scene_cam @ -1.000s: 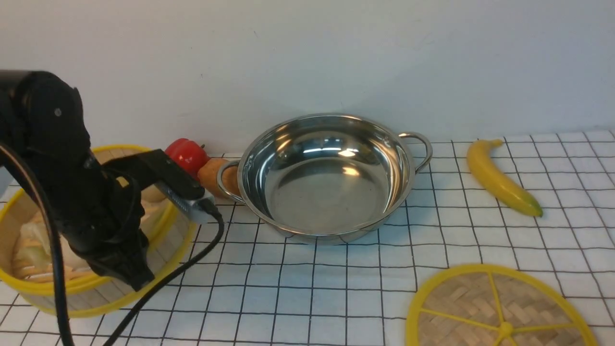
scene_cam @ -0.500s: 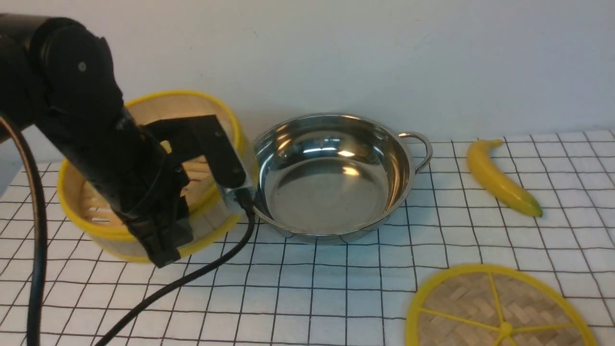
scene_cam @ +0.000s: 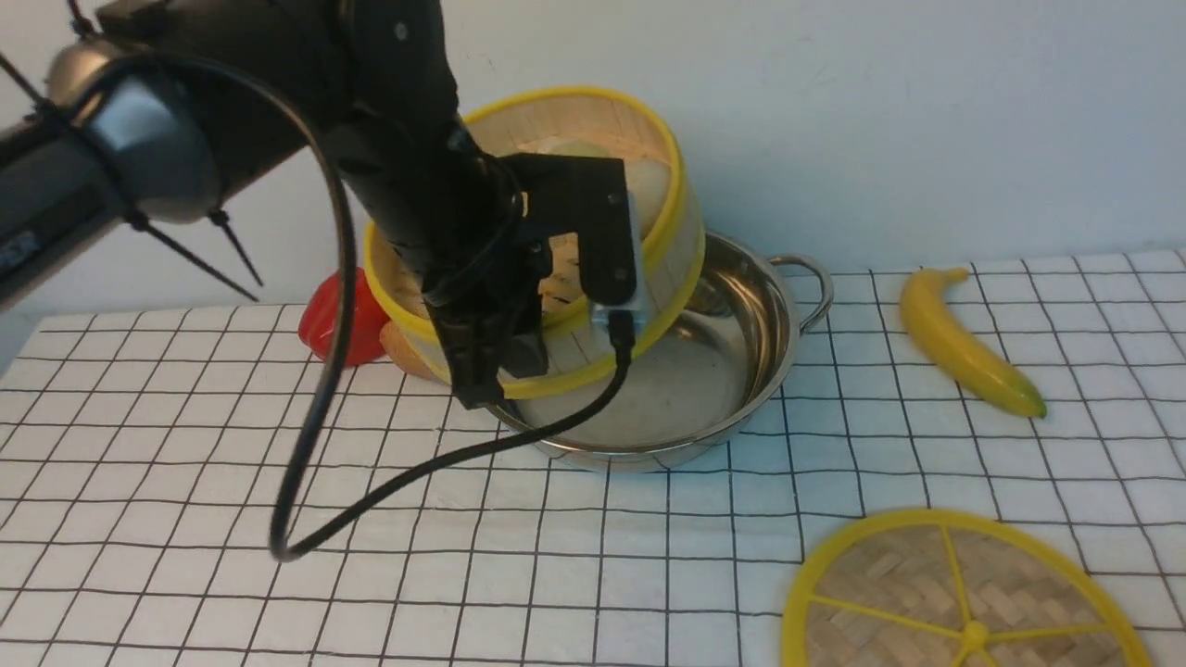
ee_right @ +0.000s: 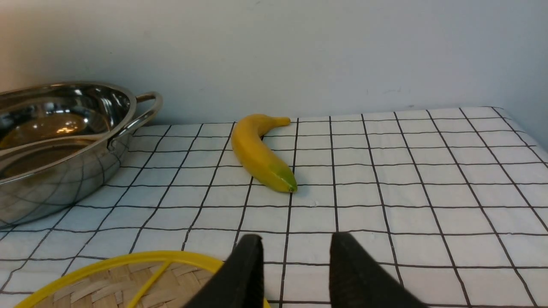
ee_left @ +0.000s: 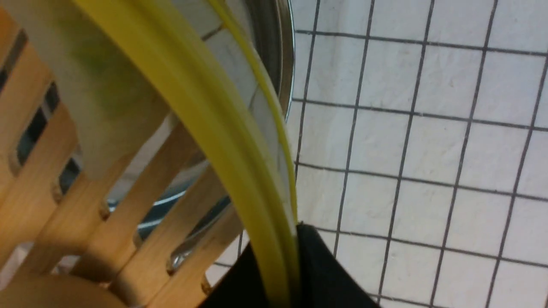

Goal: Place the steamer in the pot on the white tablecloth, and put the lid on the steamer.
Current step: 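Place the bamboo steamer basket with dumplings into the steel pot with the left gripper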

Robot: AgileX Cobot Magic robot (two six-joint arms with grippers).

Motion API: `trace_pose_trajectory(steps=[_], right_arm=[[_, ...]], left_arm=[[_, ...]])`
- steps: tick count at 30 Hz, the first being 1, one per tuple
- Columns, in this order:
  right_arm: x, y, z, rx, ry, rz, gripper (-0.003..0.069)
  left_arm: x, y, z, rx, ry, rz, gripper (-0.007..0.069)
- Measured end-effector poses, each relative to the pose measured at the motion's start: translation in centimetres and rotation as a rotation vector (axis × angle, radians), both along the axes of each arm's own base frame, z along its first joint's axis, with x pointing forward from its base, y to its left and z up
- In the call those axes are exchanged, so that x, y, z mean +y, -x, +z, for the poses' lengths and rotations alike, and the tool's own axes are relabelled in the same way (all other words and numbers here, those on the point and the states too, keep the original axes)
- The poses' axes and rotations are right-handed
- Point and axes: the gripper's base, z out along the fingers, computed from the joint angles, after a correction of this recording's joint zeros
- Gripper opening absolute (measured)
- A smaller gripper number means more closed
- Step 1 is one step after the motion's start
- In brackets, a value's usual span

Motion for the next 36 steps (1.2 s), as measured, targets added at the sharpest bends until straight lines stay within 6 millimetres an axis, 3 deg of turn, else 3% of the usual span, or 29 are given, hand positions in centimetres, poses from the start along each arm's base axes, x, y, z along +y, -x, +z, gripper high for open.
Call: trace_pose_trajectory(steps=[15, 22, 36], right_arm=[[0.0, 0.0, 0.0, 0.000, 0.000, 0.000, 0.0240], [0.0, 0.0, 0.0, 0.000, 0.000, 0.000, 0.0240], [0.0, 0.0, 0.0, 0.000, 0.000, 0.000, 0.0240]], left_arm=[[-3.5, -5.4, -3.9, 0.028, 0.033, 0.085, 0.0029], [-4.2, -6.5, -6.9, 0.075, 0.012, 0.086, 0.0029], [-4.7, -7.0, -9.6, 0.141, 0.016, 0.098, 0.0029]])
